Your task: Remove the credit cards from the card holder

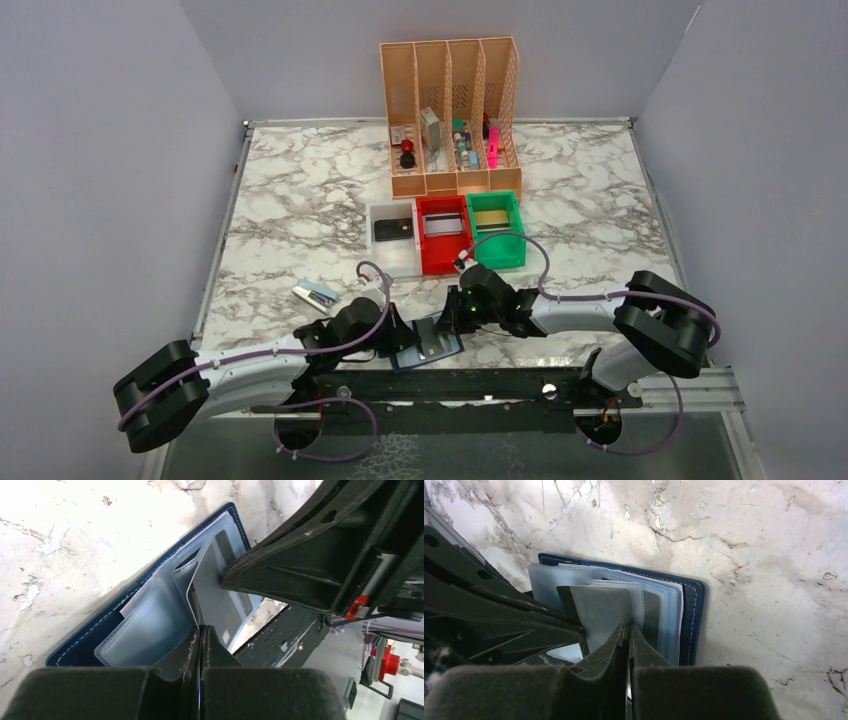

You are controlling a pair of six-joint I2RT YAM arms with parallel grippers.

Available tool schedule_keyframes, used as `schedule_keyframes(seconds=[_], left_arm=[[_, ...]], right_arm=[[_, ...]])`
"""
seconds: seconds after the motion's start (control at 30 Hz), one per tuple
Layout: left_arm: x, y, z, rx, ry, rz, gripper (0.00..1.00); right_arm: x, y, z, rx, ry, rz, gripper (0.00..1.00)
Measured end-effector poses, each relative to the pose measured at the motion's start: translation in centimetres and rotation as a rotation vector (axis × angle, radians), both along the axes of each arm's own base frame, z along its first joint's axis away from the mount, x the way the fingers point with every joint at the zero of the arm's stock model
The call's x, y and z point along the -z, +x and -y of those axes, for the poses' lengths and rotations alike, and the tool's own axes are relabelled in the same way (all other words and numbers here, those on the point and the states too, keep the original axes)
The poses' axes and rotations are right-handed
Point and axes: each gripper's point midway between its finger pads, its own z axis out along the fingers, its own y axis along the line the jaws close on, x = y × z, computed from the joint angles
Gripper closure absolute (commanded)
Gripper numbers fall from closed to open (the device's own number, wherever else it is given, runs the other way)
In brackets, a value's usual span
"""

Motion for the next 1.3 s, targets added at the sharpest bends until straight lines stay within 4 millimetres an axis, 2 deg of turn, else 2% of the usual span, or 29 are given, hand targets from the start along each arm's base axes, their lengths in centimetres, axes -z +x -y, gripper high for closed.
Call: schedule_keyframes(seconds=[0.2,0.53,0.77,0.9,1.1,1.17,1.3], left_arm=[[-1.1,0.1,0.1,-0.003,-0.032,0.022,1.0],[-0.7,0.0,-1.4,-0.024,0.022,0.034,1.0],[-0.7,0.1,-1.8,-0.029,0.033,0.047,1.0],[-0.9,0.1,-1.8,-0.021,0.039,0.058,1.0],[-1.3,0.3,-1.7,-0.012,0.039,0.076,1.0],[-1.3,0.3,-1.6,-0.011,0.038,0.079,0.99],[-1.4,0.4,-1.5,-0.011,0.035,0.081,0.96]], right_arm=[[0.0,0.1,0.0,0.007,-0.007,-0.004,0.91],[0.0,0.4,0.2,0.022,-0.031,0.001,0.91],[-0.6,0.4,0.4,-0.01,-0.043,0.032,0.83],[-2.0,0.4,0.4,-0.051,-0.032,0.079,0.81],[-5.1,0.6,-1.9,-0.124,0.071,0.125,0.81],[-4.8,0.6,-2.1,-0.126,0.074,0.118,0.81],[-2.4,0.3,-1.6,-0.106,0.015,0.063,0.81]])
